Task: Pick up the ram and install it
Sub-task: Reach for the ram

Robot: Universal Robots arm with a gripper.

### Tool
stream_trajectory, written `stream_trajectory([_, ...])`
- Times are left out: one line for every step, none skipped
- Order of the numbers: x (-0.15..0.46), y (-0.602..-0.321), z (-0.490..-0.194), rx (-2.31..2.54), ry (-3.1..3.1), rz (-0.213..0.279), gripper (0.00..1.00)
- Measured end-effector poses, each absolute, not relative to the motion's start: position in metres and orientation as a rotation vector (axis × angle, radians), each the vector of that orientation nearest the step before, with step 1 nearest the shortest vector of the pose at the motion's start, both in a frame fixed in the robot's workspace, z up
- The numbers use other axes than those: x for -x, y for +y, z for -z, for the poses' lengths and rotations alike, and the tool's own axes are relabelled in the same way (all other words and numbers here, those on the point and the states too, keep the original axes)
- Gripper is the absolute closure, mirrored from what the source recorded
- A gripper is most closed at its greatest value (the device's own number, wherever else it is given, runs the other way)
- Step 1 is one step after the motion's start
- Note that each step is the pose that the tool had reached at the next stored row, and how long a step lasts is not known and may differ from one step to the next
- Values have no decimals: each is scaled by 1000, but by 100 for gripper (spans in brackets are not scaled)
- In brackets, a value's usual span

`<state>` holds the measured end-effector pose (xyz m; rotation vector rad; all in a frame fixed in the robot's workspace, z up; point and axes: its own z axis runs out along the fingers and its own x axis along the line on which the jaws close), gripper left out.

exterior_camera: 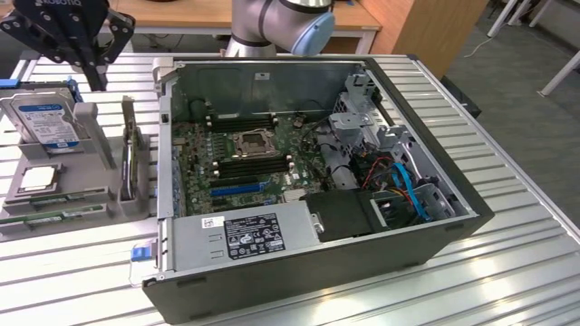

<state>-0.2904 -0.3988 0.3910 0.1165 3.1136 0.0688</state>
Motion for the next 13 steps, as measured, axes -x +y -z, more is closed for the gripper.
stream_trajectory([293,-399,-391,-116,3114,-69,90])
stream_trajectory([295,-399,-391,-116,3114,-69,90])
stream_trajectory([297,-399,-391,-117,3114,-69,90])
stream_trajectory([300,-399,-391,-117,3114,-69,90])
stream_trajectory([303,-399,-391,-117,3114,-69,90])
stream_trajectory([306,-399,-391,-117,3114,-69,90])
stream_trajectory([308,-399,-391,-117,3114,-69,90])
stream_trajectory([311,-399,-391,-117,3114,-69,90])
stream_trajectory([314,-399,-391,-117,3114,-69,90])
stream_trajectory([316,-399,-391,-117,3114,-69,90])
stream_trajectory([319,-399,-391,-116,3114,-69,90])
stream_trajectory([322,-399,-391,-116,3114,-69,90])
stream_trajectory([324,-399,-391,-117,3114,-69,90])
